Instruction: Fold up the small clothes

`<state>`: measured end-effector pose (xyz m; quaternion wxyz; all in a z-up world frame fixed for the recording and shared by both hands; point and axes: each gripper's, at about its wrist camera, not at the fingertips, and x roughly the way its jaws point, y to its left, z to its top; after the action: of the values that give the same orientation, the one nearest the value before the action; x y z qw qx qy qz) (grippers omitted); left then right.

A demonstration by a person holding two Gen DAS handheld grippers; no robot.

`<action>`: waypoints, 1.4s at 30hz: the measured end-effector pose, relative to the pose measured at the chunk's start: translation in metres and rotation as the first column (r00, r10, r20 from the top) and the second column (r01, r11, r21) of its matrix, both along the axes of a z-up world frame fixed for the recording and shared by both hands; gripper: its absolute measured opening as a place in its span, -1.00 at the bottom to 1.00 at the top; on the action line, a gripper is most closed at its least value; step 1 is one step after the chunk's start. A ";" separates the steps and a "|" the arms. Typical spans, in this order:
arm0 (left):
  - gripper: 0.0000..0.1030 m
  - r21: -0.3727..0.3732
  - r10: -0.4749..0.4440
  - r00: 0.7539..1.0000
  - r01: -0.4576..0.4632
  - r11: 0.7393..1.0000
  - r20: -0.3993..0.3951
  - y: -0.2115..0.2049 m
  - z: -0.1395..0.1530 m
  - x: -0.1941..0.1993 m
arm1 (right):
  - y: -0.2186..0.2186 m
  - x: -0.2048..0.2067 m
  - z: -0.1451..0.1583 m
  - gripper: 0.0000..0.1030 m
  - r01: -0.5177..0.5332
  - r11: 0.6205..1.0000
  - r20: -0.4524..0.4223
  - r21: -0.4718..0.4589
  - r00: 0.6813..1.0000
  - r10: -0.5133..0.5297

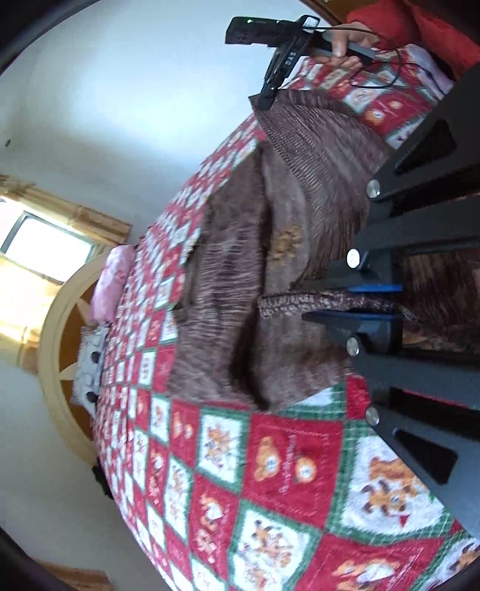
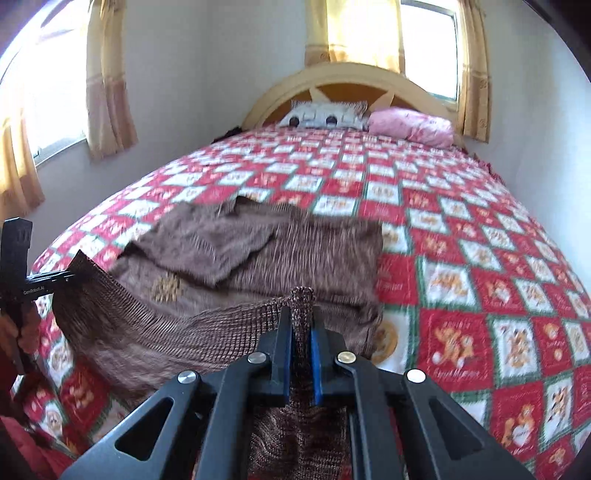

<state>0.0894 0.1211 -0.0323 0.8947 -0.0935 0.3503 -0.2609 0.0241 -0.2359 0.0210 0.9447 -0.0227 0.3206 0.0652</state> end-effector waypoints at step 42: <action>-0.86 0.139 0.212 0.977 -0.215 0.967 0.031 -0.029 0.024 0.123 | -0.012 0.111 0.013 -0.85 0.118 0.991 0.067 -0.060 0.991 -0.114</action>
<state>0.2122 0.0923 -0.0082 0.9247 -0.0647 0.3487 -0.1383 0.1349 -0.2480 0.0336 0.9554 -0.0360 0.2932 -0.0006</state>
